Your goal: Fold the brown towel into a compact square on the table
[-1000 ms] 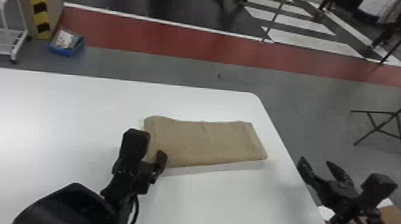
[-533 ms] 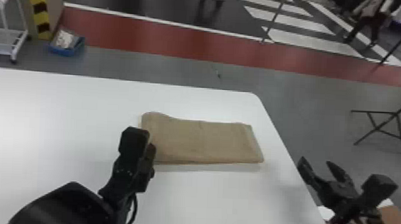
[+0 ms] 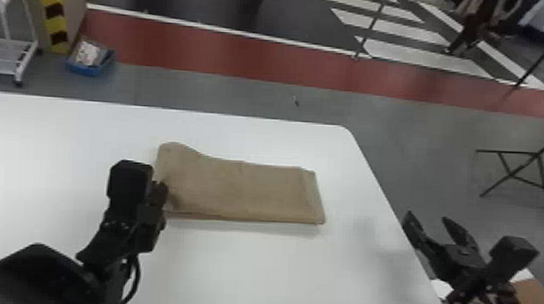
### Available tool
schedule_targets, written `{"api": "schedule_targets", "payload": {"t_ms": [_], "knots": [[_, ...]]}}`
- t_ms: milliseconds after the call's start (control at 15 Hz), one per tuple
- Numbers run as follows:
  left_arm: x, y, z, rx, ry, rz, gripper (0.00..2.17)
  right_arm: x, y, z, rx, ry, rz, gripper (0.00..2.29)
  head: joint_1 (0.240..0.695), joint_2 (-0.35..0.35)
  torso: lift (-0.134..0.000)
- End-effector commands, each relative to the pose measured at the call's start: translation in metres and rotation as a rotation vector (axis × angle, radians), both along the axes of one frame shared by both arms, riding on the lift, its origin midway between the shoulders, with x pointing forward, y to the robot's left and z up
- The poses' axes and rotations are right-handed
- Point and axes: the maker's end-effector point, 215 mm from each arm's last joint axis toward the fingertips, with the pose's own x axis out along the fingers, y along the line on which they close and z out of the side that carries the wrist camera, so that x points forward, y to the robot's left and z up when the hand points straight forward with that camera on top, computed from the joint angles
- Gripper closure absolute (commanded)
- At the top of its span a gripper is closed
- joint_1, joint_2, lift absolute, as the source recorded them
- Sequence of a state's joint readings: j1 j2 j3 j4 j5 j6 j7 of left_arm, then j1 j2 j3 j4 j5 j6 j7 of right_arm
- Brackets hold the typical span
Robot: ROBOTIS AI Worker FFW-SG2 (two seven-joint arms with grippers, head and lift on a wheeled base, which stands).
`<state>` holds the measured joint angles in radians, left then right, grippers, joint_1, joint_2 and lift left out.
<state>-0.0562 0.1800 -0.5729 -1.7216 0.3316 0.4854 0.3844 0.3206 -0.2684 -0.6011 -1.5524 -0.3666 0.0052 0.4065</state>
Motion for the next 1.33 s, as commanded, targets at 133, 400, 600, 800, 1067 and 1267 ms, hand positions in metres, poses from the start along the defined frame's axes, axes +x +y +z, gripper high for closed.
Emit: {"api": "schedule_targets", "payload": {"t_ms": [133,400,600,800,1067,1267], "knots": [[-0.008,0.075,-0.003,0.032,0.008,0.095,1.36,0.008,0.006,0.004,0.001,-0.010,0.010,0.08,0.695,-0.350,-0.124],[-0.016,0.085,-0.003,0.061,-0.001,0.104,1.36,0.021,0.018,0.004,0.002,-0.010,0.029,0.09,0.695,-0.350,-0.124],[-0.011,0.094,0.003,0.068,-0.014,0.113,1.35,0.024,0.025,0.002,0.007,-0.007,0.039,0.09,0.695,-0.350,-0.124],[-0.007,0.102,0.008,0.070,-0.030,0.124,0.60,0.027,0.030,0.002,0.012,0.004,0.049,0.09,0.695,-0.350,-0.124],[-0.009,0.102,0.020,0.090,-0.066,0.116,0.03,0.058,0.064,0.013,0.030,0.034,0.104,0.08,0.695,-0.350,-0.124],[-0.006,0.111,0.035,0.125,-0.122,0.131,0.03,0.083,0.097,0.018,0.038,0.084,0.134,0.09,0.695,-0.350,-0.124]]}}
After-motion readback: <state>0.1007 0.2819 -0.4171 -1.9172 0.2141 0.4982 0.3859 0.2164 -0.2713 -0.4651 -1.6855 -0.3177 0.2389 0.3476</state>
